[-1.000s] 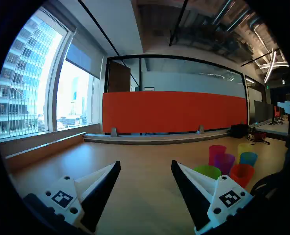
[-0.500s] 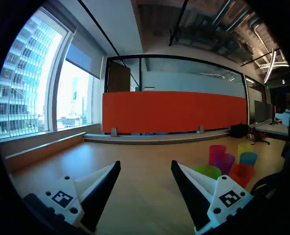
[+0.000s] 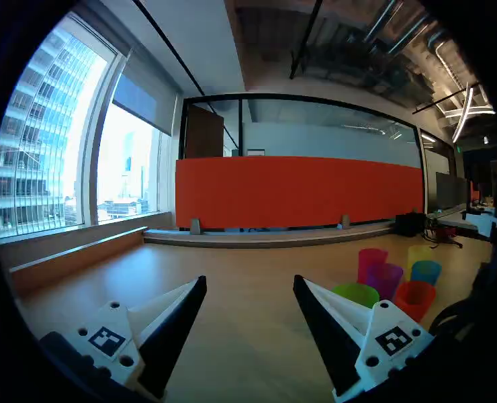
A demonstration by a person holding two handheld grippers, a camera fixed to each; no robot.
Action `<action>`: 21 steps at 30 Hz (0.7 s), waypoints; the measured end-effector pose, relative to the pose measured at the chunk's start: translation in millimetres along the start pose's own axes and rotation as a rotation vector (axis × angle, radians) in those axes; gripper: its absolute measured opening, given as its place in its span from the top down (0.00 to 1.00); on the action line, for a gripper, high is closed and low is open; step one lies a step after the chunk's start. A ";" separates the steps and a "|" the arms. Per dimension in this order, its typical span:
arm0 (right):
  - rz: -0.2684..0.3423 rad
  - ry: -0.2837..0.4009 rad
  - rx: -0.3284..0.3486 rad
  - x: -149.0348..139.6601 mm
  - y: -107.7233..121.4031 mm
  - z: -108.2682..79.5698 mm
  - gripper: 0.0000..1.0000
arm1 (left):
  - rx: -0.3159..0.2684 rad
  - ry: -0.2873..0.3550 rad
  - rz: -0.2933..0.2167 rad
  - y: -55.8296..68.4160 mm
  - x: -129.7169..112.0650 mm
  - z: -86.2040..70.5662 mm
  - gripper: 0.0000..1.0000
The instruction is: Pour water
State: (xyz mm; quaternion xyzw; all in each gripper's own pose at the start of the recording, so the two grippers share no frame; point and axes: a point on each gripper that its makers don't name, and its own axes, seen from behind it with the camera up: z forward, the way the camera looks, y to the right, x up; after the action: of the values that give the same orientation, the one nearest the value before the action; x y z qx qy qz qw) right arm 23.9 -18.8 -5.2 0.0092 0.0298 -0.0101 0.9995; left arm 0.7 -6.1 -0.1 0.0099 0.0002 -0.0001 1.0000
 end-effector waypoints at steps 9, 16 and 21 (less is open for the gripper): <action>-0.005 -0.038 0.007 -18.1 3.9 2.4 0.00 | 0.000 0.000 0.000 0.0 0.1 0.4 0.04; 0.018 -0.056 0.003 -23.9 8.0 4.0 0.00 | 0.000 0.000 0.000 -0.7 -0.1 -0.5 0.04; 0.020 -0.059 0.004 -26.0 9.5 5.1 0.00 | 0.000 0.000 0.000 -0.6 0.1 -0.5 0.04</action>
State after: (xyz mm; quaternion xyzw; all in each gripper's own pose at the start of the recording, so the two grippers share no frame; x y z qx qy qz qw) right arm -1.5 -8.8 1.6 0.0113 0.0004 -0.0004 0.9999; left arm 0.8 -6.6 -0.7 0.0100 0.0003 -0.0002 1.0000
